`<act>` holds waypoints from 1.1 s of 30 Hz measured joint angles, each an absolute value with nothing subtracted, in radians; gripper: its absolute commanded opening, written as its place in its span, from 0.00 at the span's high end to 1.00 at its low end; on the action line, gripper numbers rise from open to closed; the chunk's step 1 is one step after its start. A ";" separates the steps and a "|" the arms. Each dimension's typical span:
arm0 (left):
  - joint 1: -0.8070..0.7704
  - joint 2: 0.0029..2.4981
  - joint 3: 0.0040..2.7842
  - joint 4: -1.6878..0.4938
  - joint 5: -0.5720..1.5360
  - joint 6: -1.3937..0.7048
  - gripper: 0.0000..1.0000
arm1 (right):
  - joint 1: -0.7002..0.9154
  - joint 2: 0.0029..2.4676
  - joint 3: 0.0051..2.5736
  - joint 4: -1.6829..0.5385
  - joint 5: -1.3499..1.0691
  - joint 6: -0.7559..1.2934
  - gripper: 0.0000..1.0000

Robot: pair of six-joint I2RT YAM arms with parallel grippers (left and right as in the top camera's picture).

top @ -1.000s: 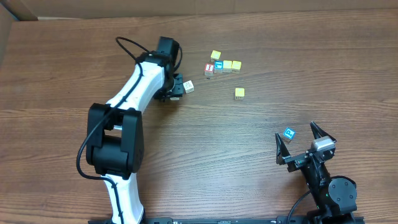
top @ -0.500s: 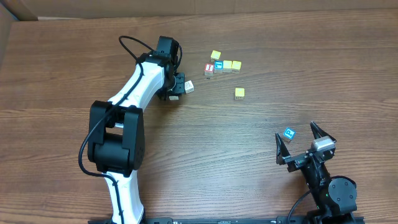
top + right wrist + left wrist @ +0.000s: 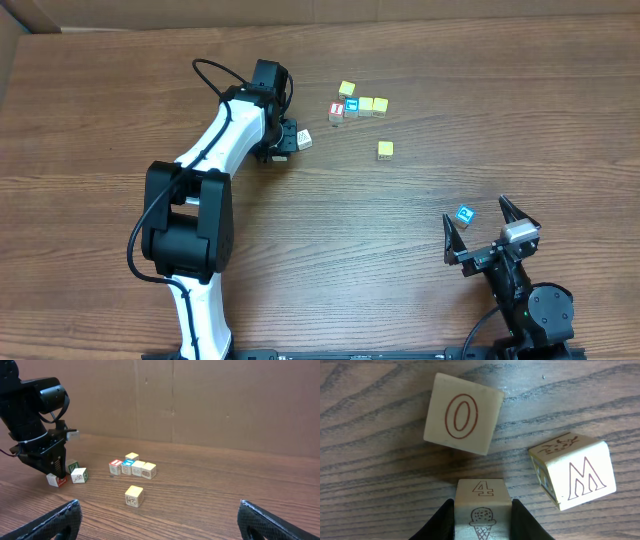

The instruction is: Flip 5 blocks

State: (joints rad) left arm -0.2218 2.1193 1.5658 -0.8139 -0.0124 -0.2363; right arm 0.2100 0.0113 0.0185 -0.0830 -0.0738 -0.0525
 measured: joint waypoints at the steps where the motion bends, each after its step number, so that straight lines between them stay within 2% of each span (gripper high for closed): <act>1: -0.223 2.119 1.566 -0.816 -0.012 -0.237 0.78 | 0.210 0.011 0.019 -0.083 -0.074 -0.052 0.00; 16: -0.255 2.021 1.570 -0.982 0.012 -0.300 0.78 | 0.210 0.011 0.019 -0.083 -0.074 -0.052 0.00; 25: -0.414 1.922 1.569 -1.120 -0.004 -0.426 0.79 | 0.210 0.011 0.019 -0.083 -0.074 -0.052 0.00; 33: -0.538 1.922 1.502 -1.096 -0.036 -0.551 0.79 | 0.210 0.011 0.019 -0.083 -0.074 -0.052 0.00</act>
State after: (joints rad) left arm -0.5385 1.9224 1.5021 -1.0962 -0.0360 -0.5510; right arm 0.2100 0.0113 0.0185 -0.0830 -0.0738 -0.0525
